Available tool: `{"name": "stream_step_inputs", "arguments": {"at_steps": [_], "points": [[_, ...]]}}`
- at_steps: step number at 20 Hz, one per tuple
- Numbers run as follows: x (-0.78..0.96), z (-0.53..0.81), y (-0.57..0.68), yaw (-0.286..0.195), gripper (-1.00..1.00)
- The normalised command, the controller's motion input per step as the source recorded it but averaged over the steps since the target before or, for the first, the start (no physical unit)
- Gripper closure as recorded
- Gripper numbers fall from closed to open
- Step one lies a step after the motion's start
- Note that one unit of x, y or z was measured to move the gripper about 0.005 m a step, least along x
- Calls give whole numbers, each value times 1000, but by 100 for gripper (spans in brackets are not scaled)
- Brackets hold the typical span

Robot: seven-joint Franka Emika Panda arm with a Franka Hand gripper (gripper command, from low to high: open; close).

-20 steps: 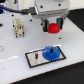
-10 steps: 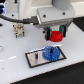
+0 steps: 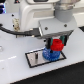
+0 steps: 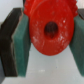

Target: Insert the blue gear onto the right peg, followed by the red gear

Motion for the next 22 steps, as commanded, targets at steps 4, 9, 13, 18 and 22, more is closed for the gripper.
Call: {"name": "stream_step_inputs", "arguments": {"at_steps": [4,9,13,18,22], "points": [[88,-67,-148,0,100],[72,-45,-73,0,100],[56,229,-43,0,100],[40,218,-71,0,100],[43,101,-105,0,100]]}}
